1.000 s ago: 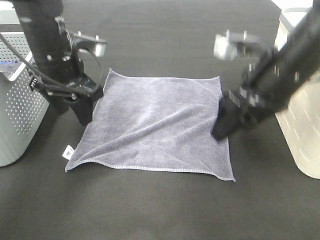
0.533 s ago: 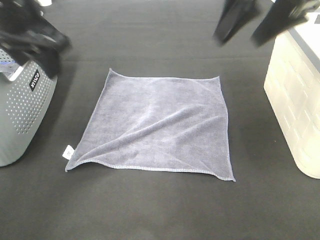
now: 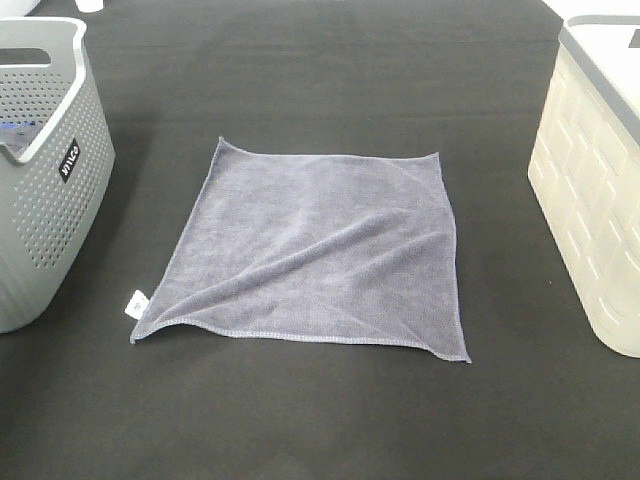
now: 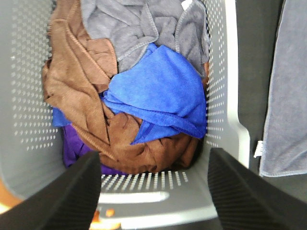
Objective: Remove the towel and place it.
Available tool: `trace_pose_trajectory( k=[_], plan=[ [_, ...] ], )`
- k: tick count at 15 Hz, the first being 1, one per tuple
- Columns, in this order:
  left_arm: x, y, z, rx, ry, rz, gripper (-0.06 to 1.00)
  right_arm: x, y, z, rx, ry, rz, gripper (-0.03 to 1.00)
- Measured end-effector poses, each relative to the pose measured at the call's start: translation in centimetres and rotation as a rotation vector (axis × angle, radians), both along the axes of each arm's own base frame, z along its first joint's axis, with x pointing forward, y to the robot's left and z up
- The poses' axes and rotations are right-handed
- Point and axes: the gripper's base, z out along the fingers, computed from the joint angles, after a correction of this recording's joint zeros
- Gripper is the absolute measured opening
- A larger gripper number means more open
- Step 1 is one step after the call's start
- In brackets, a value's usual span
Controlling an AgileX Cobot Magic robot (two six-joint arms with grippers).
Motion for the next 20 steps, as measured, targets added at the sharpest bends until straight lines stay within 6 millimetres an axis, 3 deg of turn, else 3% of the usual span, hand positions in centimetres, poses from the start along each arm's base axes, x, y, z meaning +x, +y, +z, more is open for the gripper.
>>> trace_pose_trajectory(
  k=[2, 3, 4, 5, 6, 7, 8, 10, 11, 12, 13, 15, 19, 20],
  plan=[
    [-2.9, -0.1, 0.3, -0.016, -0.013, 0.019, 0.61, -3.7, -0.3, -1.1, -0.016, 0.015, -0.031, 0.76],
    [-2.9, -0.1, 0.3, -0.016, -0.013, 0.019, 0.61, -3.7, -0.3, -1.1, -0.016, 0.015, -0.031, 0.76],
    [-4.5, -0.3, -0.3, -0.023, -0.001, 0.025, 0.61, -5.7, -0.3, -1.4, -0.011, 0.005, -0.041, 0.76],
    [-7.8, -0.4, -1.4, -0.015, 0.021, 0.035, 0.61, -9.4, -0.4, -2.2, 0.010, -0.017, -0.078, 0.76],
    [-7.8, -0.4, -1.4, -0.015, 0.021, 0.035, 0.61, -9.4, -0.4, -2.2, 0.010, -0.017, -0.078, 0.76],
    [-11.1, -0.4, -2.3, 0.010, 0.011, 0.040, 0.61, -13.0, -0.4, -3.2, 0.030, -0.057, -0.108, 0.76],
    [-11.1, -0.4, -2.3, 0.010, 0.011, 0.040, 0.61, -13.0, -0.4, -3.2, 0.030, -0.057, -0.108, 0.76],
    [-15.1, -0.4, -3.4, 0.053, -0.093, 0.038, 0.61, -17.9, -0.5, -5.0, 0.043, -0.135, -0.120, 0.76],
    [-15.1, -0.4, -3.4, 0.053, -0.093, 0.038, 0.61, -17.9, -0.5, -5.0, 0.043, -0.135, -0.120, 0.76],
    [-17.4, -0.6, -4.2, 0.062, -0.186, 0.032, 0.61, -20.7, -0.6, -6.1, 0.049, -0.208, -0.120, 0.76],
    [-17.4, -0.6, -4.2, 0.062, -0.186, 0.032, 0.61, -20.7, -0.6, -6.1, 0.049, -0.208, -0.120, 0.76],
    [-20.3, -0.8, -5.8, 0.069, -0.269, 0.027, 0.61, -22.9, -0.8, -7.4, 0.036, -0.271, -0.125, 0.76],
    [-24.3, -1.1, -9.0, 0.084, -0.371, 0.026, 0.61, -25.5, -1.1, -9.8, 0.003, -0.351, -0.133, 0.76],
    [-26.0, -1.2, -9.3, 0.087, -0.457, 0.027, 0.61, -26.3, -1.1, -11.3, -0.012, -0.378, -0.111, 0.76]
  ],
)
